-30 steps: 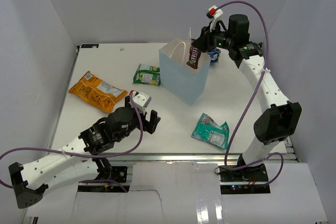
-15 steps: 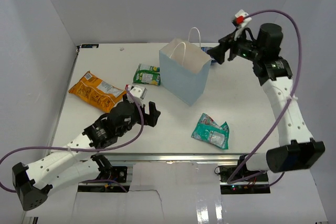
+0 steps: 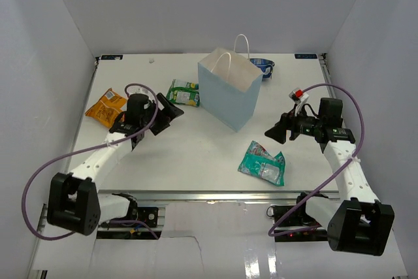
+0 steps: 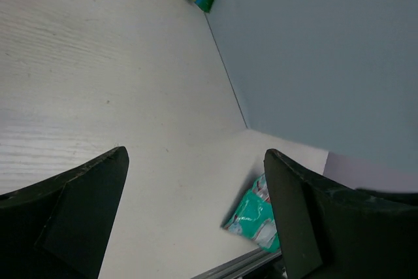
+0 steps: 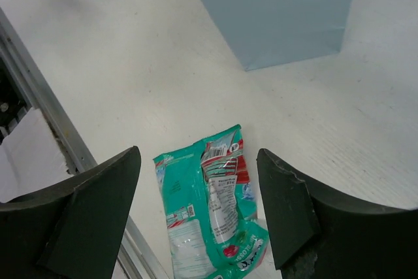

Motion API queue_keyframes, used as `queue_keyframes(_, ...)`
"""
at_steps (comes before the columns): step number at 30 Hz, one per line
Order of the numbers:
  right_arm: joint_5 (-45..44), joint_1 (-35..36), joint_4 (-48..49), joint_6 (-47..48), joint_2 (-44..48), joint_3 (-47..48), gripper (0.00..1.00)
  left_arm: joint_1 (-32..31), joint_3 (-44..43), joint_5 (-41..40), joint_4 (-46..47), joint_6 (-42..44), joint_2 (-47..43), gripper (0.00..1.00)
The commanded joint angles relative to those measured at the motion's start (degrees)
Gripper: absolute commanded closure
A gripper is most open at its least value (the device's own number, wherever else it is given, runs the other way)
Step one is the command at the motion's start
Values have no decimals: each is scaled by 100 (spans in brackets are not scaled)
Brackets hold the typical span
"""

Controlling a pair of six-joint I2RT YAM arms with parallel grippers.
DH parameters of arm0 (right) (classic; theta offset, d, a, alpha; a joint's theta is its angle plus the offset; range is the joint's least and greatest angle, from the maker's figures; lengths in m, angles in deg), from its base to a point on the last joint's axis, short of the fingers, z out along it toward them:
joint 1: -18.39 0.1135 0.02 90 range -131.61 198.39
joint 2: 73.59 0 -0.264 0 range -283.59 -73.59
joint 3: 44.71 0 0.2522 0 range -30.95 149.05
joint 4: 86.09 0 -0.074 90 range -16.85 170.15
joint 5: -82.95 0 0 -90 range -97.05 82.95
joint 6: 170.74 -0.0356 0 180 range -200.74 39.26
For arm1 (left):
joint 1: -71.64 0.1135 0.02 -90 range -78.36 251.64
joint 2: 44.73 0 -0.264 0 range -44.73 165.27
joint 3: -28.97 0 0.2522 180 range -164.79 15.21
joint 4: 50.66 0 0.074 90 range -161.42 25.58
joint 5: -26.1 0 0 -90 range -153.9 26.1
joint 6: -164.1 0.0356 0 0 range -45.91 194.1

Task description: Place the snacks into the paper bag

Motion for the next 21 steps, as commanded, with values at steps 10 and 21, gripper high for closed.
queue_keyframes(10,722,-34,165,347,352,-44,22,1090,-1194,696,768,-1939,2696,9)
queue_keyframes(21,810,-34,165,356,334,-53,23,1152,-2758,223,470,-1332,4228,8)
